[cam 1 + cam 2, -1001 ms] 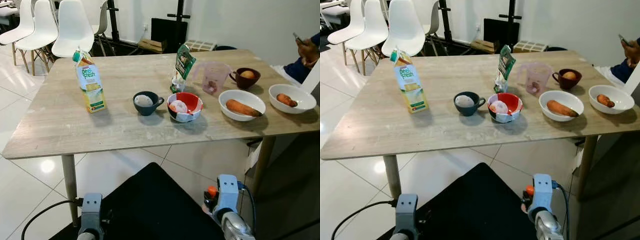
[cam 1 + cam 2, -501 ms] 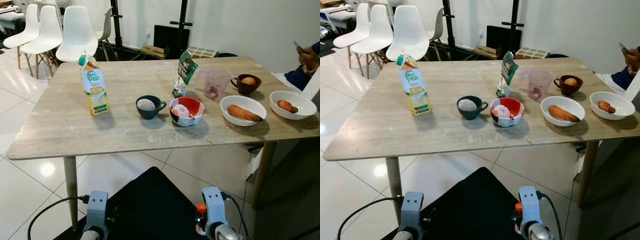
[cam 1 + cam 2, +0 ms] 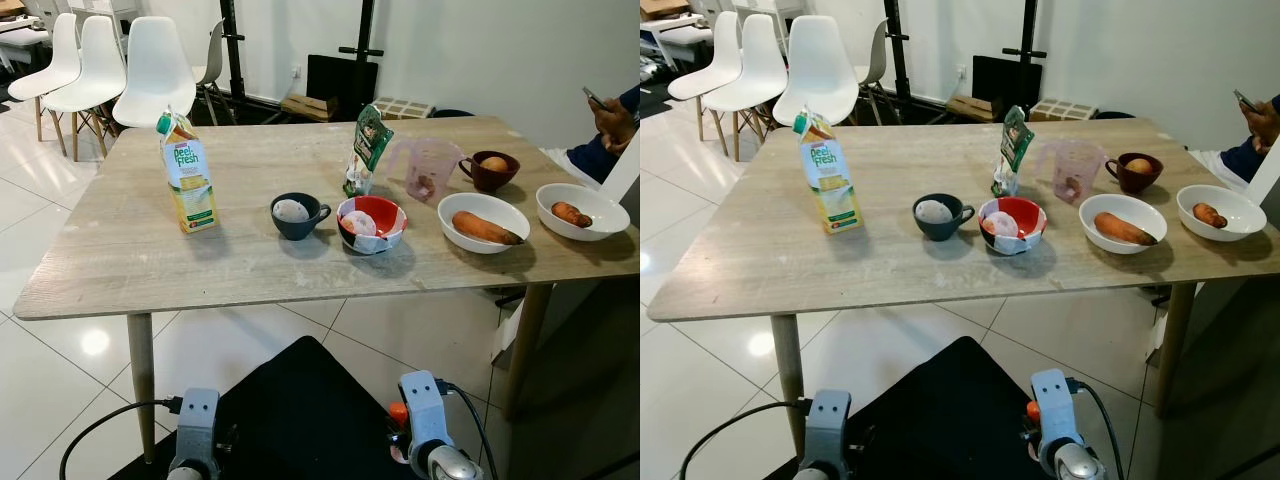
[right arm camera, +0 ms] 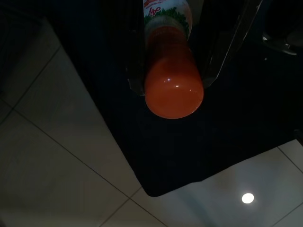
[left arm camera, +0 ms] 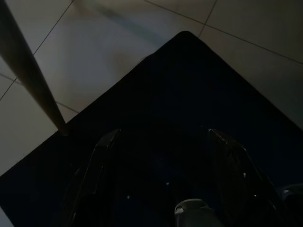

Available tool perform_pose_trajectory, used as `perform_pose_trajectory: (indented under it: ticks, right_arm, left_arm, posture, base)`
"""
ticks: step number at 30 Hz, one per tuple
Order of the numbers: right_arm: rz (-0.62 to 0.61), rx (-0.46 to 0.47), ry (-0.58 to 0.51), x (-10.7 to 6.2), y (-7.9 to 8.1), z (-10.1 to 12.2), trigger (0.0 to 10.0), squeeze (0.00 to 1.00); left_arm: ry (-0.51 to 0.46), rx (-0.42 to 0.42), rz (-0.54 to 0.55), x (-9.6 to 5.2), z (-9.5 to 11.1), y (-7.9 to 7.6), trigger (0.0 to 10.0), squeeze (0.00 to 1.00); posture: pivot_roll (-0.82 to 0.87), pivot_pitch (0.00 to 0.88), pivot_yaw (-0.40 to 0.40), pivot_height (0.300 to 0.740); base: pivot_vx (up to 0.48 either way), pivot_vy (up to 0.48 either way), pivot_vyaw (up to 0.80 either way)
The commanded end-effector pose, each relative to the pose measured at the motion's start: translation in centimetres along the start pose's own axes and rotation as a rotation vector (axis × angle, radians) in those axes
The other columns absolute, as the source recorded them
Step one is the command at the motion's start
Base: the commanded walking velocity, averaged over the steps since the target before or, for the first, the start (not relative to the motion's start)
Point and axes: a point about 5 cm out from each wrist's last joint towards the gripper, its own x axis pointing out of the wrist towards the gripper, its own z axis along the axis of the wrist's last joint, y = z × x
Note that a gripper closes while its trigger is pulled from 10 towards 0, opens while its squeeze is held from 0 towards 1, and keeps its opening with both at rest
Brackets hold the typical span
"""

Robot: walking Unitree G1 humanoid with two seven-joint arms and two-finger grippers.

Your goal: Restocking fridge

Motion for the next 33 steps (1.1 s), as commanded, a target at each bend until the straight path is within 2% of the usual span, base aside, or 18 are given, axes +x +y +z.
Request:
perform_pose_trajectory:
  ticks: [1, 5, 8, 14, 20, 23, 33]
  right_arm:
    - [0.011, -0.017, -0.003, 0.1, 0.3, 0.2, 10.0, 0.0]
    - [0.019, -0.015, -0.039, 0.6, 0.7, 1.3, 10.0, 0.0]
    - [0.036, -0.063, -0.059, 0.8, 1.2, 2.0, 10.0, 0.0]
    - [0.015, -0.041, -0.05, 1.0, 1.0, 2.1, 10.0, 0.0]
    - [-0.01, -0.055, 0.011, 0.6, 0.3, 1.0, 10.0, 0.0]
    - [-0.106, -0.045, 0.088, -0.2, -1.3, -0.8, 10.0, 0.0]
    - [-0.135, -0.046, 0.099, -0.6, -1.9, -1.5, 10.0, 0.0]
  left_arm:
    - [0.01, 0.003, 0.015, -0.2, -0.4, 0.3, 10.0, 0.0]
    - [-0.008, -0.011, 0.04, -0.4, -0.5, 1.0, 10.0, 0.0]
    - [-0.012, -0.017, 0.056, -0.6, -0.6, 1.6, 10.0, 0.0]
    - [-0.014, -0.021, 0.063, -0.6, -0.5, 1.7, 10.0, 0.0]
    - [-0.011, 0.004, 0.033, -0.1, 0.0, 1.0, 10.0, 0.0]
    - [-0.002, 0.015, 0.007, 0.1, 0.2, 0.4, 10.0, 0.0]
    - [0.008, 0.027, -0.006, 0.1, -0.1, 0.2, 10.0, 0.0]
  posture:
    - [-0.08, 0.034, -0.036, 0.74]
    - [-0.04, 0.041, -0.061, 0.74]
    - [-0.02, 0.037, -0.068, 0.74]
    - [-0.03, 0.031, -0.064, 0.74]
    - [-0.06, 0.022, -0.044, 0.74]
    - [-0.08, 0.015, -0.03, 0.74]
    - [-0.12, 0.004, -0.006, 0.74]
  base:
    - [0.0, 0.0, 0.0]
    - [0.0, 0.0, 0.0]
    - [0.0, 0.0, 0.0]
    - [0.0, 0.0, 0.0]
    - [0.0, 0.0, 0.0]
    - [0.0, 0.0, 0.0]
    - [0.0, 0.0, 0.0]
